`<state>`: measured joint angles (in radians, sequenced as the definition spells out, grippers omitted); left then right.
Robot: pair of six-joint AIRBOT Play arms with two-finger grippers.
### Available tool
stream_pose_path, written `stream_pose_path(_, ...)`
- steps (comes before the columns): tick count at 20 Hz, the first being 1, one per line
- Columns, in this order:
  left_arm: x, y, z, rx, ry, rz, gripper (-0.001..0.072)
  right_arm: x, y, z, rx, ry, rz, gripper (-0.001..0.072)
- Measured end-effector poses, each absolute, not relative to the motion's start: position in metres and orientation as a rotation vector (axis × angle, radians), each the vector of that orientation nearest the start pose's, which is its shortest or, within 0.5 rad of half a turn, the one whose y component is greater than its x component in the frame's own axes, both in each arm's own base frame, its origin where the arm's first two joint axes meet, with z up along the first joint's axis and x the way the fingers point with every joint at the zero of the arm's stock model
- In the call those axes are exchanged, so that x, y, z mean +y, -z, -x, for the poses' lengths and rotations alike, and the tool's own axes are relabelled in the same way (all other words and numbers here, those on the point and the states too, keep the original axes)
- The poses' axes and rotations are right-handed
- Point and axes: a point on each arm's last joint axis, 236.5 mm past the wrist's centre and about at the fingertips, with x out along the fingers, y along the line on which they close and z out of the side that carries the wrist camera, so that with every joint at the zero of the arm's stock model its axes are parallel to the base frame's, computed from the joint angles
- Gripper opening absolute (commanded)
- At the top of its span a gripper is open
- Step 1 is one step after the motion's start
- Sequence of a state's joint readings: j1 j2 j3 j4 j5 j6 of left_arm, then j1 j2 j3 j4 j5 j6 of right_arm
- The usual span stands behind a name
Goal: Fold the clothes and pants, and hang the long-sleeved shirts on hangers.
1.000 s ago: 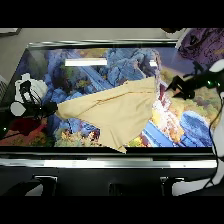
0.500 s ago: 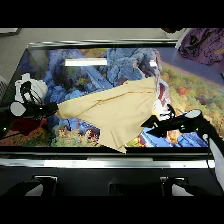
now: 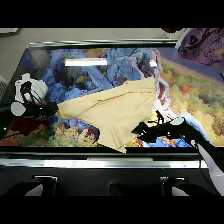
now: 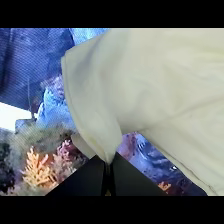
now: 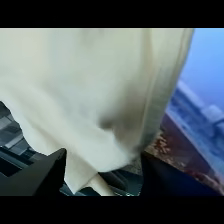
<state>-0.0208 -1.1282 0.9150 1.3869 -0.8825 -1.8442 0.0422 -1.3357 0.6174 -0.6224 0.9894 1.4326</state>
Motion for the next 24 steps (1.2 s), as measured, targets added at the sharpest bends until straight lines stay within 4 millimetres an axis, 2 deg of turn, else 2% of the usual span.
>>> stream_pose_path(1, -0.041, -0.001, -0.376, 1.103, -0.069, 0.417, 0.0016, 0.173, 0.1, -0.273, 1.562, -0.273, -0.918, 0.0289)
stream_pose_path(2, -0.041, -0.001, -0.376, 1.103, -0.069, 0.417, 0.0016, 0.174, 0.104, -0.272, 1.571, -0.266, -0.918, 0.0103)
stream_pose_path(3, -0.041, -0.001, -0.376, 1.103, -0.069, 0.417, 0.0016, 0.173, 0.108, -0.272, 1.574, -0.256, -0.915, 0.0031)
stream_pose_path(5, -0.041, -0.001, -0.376, 1.103, -0.068, 0.417, 0.0016, 0.173, 0.11, -0.274, 1.57, -0.253, -0.916, 0.0026)
stream_pose_path(7, -0.041, -0.002, -0.376, 1.102, -0.068, 0.416, 0.0015, 0.171, 0.105, -0.286, 1.528, -0.261, -0.892, 0.0026)
stream_pose_path(9, -0.041, -0.009, -0.378, 1.09, -0.062, 0.407, 0.0015, 0.172, 0.079, -0.314, 1.433, -0.3, -0.869, 0.0026)
stream_pose_path(10, -0.04, -0.016, -0.38, 1.08, -0.056, 0.392, 0.0015, 0.171, 0.056, -0.332, 1.37, -0.335, -0.851, 0.0026)
stream_pose_path(12, -0.035, -0.042, -0.387, 1.036, -0.048, 0.348, 0.0014, 0.162, -0.006, -0.377, 1.194, -0.385, -0.81, 0.0026)
stream_pose_path(14, -0.025, -0.084, -0.394, 0.962, -0.053, 0.293, 0.0015, 0.142, -0.088, -0.413, 0.998, -0.422, -0.756, 0.0026)
stream_pose_path(16, -0.016, -0.146, -0.398, 0.838, -0.059, 0.246, 0.0015, 0.114, -0.187, -0.431, 0.779, -0.434, -0.675, 0.0026)
stream_pose_path(17, -0.011, -0.182, -0.396, 0.762, -0.062, 0.227, 0.0015, 0.099, -0.237, -0.429, 0.673, -0.429, -0.617, 0.0026)
stream_pose_path(19, -0.004, -0.251, -0.382, 0.607, -0.064, 0.209, 0.0015, 0.075, -0.322, -0.407, 0.497, -0.4, -0.507, 0.0026)
stream_pose_path(21, -0.001, -0.314, -0.352, 0.458, -0.06, 0.212, 0.0014, 0.057, -0.399, -0.367, 0.326, -0.346, -0.383, 0.0027)
stream_pose_path(22, 0.001, -0.341, -0.333, 0.389, -0.059, 0.215, 0.0014, 0.051, -0.426, -0.345, 0.258, -0.312, -0.331, 0.0027)
stream_pose_path(24, 0.003, -0.377, -0.294, 0.293, -0.055, 0.228, 0.0014, 0.04, -0.472, -0.301, 0.131, -0.235, -0.258, 0.0027)
